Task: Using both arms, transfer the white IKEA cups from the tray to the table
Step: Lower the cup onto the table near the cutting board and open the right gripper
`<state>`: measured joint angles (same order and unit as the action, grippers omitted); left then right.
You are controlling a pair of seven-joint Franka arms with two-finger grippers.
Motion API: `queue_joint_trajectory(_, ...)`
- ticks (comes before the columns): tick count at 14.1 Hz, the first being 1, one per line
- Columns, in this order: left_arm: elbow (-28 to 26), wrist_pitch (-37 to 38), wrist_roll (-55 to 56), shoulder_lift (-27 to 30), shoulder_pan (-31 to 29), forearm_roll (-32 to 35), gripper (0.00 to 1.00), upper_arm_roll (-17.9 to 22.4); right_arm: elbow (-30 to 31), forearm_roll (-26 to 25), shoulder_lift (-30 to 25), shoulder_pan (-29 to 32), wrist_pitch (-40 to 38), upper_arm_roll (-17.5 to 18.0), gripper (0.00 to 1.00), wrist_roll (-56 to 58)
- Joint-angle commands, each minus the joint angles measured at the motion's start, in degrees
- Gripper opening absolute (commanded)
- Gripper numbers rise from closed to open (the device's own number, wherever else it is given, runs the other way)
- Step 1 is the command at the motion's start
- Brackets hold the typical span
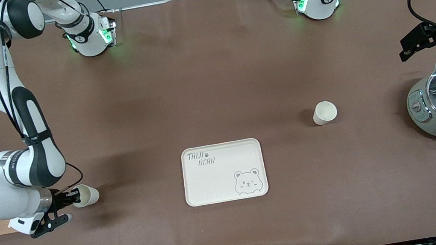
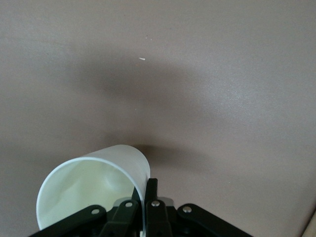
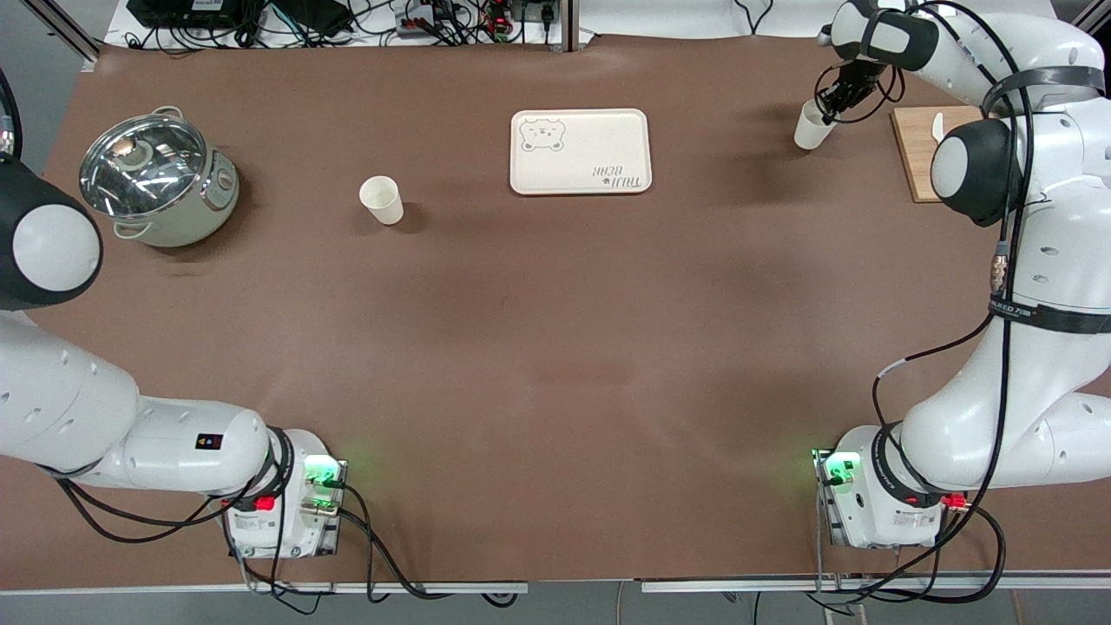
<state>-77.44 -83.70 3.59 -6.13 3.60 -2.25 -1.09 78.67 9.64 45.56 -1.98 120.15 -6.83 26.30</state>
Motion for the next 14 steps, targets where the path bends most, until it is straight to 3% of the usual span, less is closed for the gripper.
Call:
queue_joint_trajectory(1,-1.14,1.43,-0.95,0.77,0.01,-0.65,1.00,0.56,0.61,0.55,0.06,0.84,1.40,0.94,0.00,0.50)
queue_joint_trajectory(3,-1.23,0.91,-2.44,0.68,0.53,1.88,1.00,-0.05,0.61,0.55,0.15,0.84,1.57,0.94,0.00,0.50)
queue_joint_trajectory(9,-3.15,-7.69,-2.54,0.42,0.71,1.02,1.00,-2.86,0.52,0.55,0.76,0.84,3.16,0.94,0.00,0.50)
queue_joint_trajectory(10,-3.59,-9.10,-2.54,0.25,0.71,1.02,1.00,-3.13,0.52,0.55,0.85,0.75,3.16,0.94,0.16,0.50)
queue_joint_trajectory(11,-3.60,-9.38,-2.36,0.07,0.80,1.19,1.00,-3.31,0.43,0.55,0.85,0.66,3.16,0.94,0.49,0.33)
queue_joint_trajectory(13,-3.60,-9.47,-2.97,-0.11,0.62,1.46,1.00,-3.40,0.26,0.55,0.76,0.75,3.07,0.94,1.00,0.33)
queue_joint_trajectory(14,-3.77,-9.38,-5.24,-0.02,0.36,1.46,1.00,-3.40,0.08,0.55,0.67,0.84,2.98,0.94,1.00,0.41)
